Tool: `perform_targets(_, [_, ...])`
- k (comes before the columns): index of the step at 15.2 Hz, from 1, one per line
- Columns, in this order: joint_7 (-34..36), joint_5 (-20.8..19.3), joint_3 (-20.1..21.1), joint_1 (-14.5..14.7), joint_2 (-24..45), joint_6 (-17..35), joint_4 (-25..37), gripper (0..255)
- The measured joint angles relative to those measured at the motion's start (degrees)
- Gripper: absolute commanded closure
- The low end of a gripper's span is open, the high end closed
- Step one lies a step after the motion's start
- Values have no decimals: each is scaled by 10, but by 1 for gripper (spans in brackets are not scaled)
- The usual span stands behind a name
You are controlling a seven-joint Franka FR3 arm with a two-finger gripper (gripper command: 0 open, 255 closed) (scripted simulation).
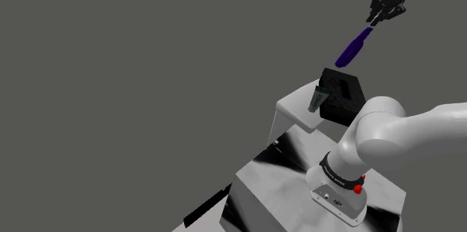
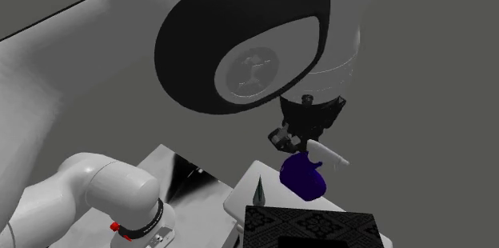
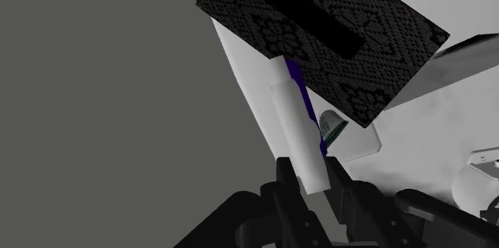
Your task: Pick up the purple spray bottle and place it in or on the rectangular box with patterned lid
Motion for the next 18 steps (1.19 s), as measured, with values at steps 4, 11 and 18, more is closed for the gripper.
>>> perform_targets(4, [-59,-5,-54,27,31,-23,88,255])
perform_targets(11, [-109,-14,-113,58,50,-28,149,255])
perform_targets(18, [-99,-33,-120,38,23,13,83,255])
